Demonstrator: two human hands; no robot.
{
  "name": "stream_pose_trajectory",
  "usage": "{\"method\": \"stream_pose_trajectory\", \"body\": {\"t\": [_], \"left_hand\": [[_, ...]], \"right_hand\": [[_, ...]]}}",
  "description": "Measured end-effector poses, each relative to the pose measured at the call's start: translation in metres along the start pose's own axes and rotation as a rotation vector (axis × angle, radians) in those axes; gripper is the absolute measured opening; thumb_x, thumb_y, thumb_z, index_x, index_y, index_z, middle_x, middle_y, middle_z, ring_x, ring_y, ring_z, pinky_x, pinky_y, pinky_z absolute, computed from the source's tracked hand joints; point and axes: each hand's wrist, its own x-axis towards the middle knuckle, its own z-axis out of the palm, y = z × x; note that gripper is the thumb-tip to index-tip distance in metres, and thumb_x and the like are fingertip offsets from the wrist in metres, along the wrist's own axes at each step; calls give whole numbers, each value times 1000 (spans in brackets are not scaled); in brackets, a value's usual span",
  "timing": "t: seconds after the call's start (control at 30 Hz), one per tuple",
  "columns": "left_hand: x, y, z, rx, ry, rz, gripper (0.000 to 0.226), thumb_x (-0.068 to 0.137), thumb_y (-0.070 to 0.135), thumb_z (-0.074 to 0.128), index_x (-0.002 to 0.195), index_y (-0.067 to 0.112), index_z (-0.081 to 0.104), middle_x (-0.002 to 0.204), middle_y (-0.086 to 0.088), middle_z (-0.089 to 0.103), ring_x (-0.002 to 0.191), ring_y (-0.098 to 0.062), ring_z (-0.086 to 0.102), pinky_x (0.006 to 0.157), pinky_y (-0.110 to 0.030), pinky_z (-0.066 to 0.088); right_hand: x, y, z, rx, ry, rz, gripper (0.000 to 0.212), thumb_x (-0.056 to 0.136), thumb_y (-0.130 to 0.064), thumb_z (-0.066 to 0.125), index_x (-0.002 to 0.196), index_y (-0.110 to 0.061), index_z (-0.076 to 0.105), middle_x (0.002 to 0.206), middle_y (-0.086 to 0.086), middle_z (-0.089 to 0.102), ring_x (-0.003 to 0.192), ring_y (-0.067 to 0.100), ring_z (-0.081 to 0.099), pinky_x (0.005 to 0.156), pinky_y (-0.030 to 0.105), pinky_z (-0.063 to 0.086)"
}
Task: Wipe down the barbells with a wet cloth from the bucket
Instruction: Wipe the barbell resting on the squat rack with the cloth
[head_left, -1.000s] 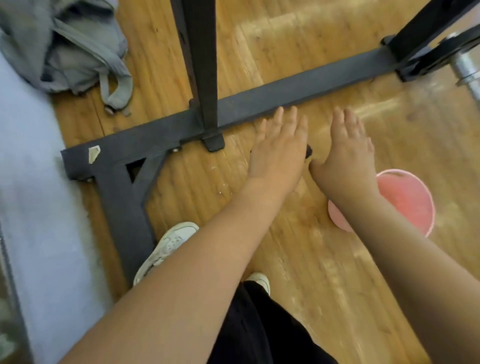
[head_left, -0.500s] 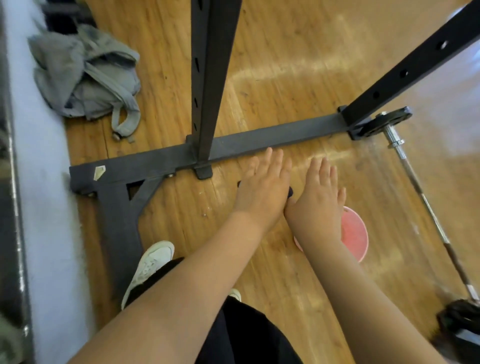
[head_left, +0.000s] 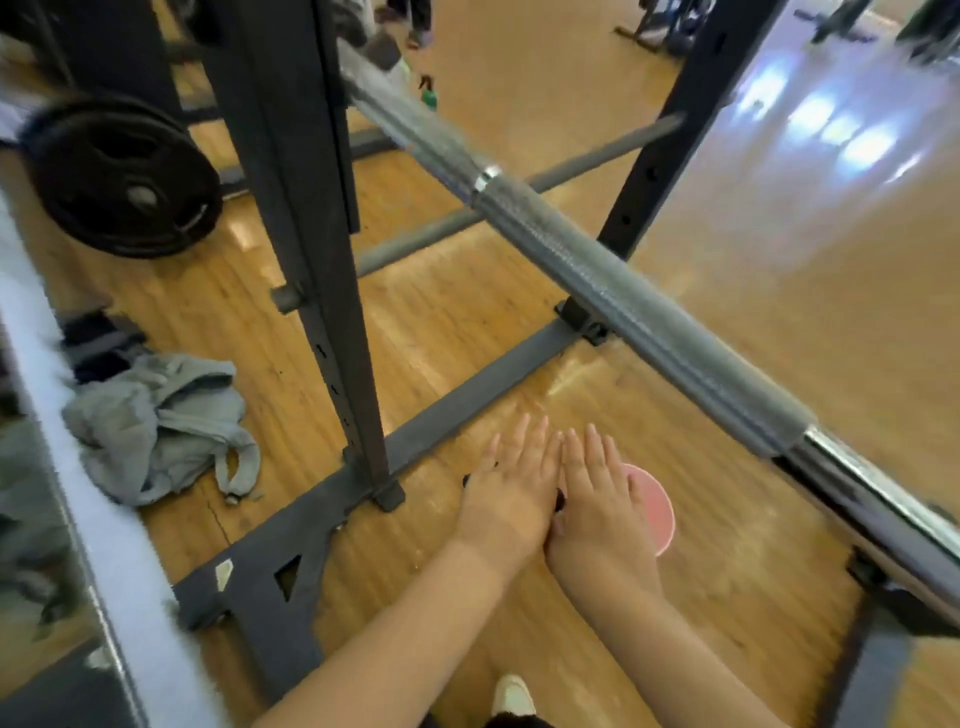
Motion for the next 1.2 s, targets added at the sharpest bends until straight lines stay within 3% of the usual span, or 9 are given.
{"method": "stream_pose_trajectory", "body": {"t": [0.07,0.2,0.33,0.47,0.6,0.77,0.87,0.97,1.2], "left_hand": [[-4,2,-26,-11,68,47,53,90,25,41,139,5,44,147,-14,39,136,-26,37,106,-39,37],[-19,-2,-75,-3,-50,13,84,81,25,71,146,7,21,153,-11,20,140,-27,28,110,-40,31],[-43,5,-114,109,-139,38,71,102,23,33,137,8,-26,155,-11,-19,145,-27,-13,119,-40,3],[-50,26,-146,68,-43,26,82,91,20,57,141,3,-6,155,-11,2,145,-31,11,116,-42,22],[-53,48,-170,123,-72,51,68,100,14,28,146,6,-21,157,-10,-19,143,-26,-20,119,-36,-4],[-63,83,-186,156,-111,57,64,102,18,28,148,5,-14,158,-13,-13,145,-26,-14,120,-36,-1],[-70,113,-209,144,-145,26,72,98,20,43,149,1,-3,158,-16,-1,147,-26,2,119,-35,12],[-67,135,-219,28,108,187,77,57,9,80,126,-9,52,129,-25,55,119,-35,55,91,-46,48],[-13,213,-220,3,179,402,72,67,15,64,133,-8,45,136,-23,50,125,-33,50,97,-41,45]], "right_hand": [[-7,-11,-24,-12,-33,2,74,94,-13,34,148,-20,-17,148,-6,-31,133,8,-30,114,35,-11],[-23,-33,-63,-9,-16,-10,77,88,-9,40,150,-14,-6,152,0,-21,131,13,-25,112,37,-5],[-47,-48,-87,0,138,-49,75,54,-18,66,128,-8,57,135,10,54,125,24,49,95,40,40],[-67,-46,-118,70,91,-20,76,84,-10,48,151,-13,12,157,7,17,144,24,16,113,37,5],[-79,-31,-130,82,98,-19,80,64,-12,53,141,-2,38,137,15,50,120,34,52,99,49,43],[-113,-17,-165,28,-27,-140,80,87,-24,48,151,-11,2,157,6,12,142,21,14,118,33,11],[-134,-5,-195,111,8,-178,76,87,-23,53,151,-12,15,155,-2,21,140,11,21,113,20,11],[-153,17,-214,107,252,-117,74,59,-24,65,130,-9,54,129,-2,58,117,10,54,100,15,33],[-158,93,-229,87,382,114,90,68,-12,75,145,-3,30,151,10,30,139,21,22,112,40,20]]}}
